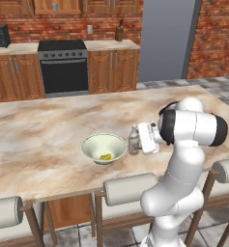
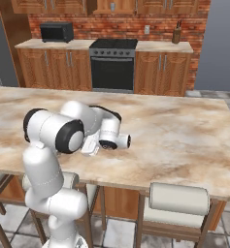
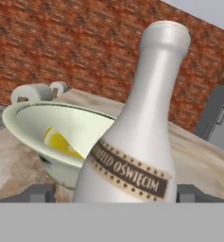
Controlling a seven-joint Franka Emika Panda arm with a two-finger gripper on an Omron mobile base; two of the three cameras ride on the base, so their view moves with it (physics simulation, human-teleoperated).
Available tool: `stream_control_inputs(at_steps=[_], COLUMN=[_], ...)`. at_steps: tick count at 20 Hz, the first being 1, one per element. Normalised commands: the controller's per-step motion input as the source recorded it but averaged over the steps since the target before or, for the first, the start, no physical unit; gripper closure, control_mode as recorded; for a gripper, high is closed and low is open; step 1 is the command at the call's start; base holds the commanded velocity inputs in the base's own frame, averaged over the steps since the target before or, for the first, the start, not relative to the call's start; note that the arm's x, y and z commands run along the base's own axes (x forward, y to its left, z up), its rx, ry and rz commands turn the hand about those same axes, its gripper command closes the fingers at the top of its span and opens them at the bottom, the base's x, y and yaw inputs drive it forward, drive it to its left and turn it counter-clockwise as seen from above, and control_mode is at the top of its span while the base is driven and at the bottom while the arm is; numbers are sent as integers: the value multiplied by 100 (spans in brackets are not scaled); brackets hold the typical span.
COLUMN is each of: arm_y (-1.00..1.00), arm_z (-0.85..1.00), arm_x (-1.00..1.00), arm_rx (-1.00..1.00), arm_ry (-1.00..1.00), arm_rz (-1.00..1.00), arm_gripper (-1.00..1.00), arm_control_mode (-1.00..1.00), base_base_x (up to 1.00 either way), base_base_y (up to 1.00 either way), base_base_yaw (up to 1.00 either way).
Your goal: There is a bowl on the dining counter. Grab a lemon wedge from the fridge and place it in the bowl. Then get the liquor bottle and glass cup from the cabinet and place them next to the bowl.
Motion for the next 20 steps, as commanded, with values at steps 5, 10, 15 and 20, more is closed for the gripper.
stream_control_inputs(at_steps=[5, 10, 15, 20], arm_y=[-26, -20, -18, -12], arm_z=[-3, 3, 18, 28], arm_x=[-5, -4, 0, 8], arm_rx=[2, 1, 1, 3], arm_ry=[-7, 0, 0, 3], arm_rz=[8, 4, 0, 0], arm_gripper=[-100, -100, -100, -100], arm_control_mode=[-100, -100, -100, -100], base_base_x=[0, 0, 0, 0], base_base_y=[0, 0, 0, 0], base_base_yaw=[0, 0, 0, 0])
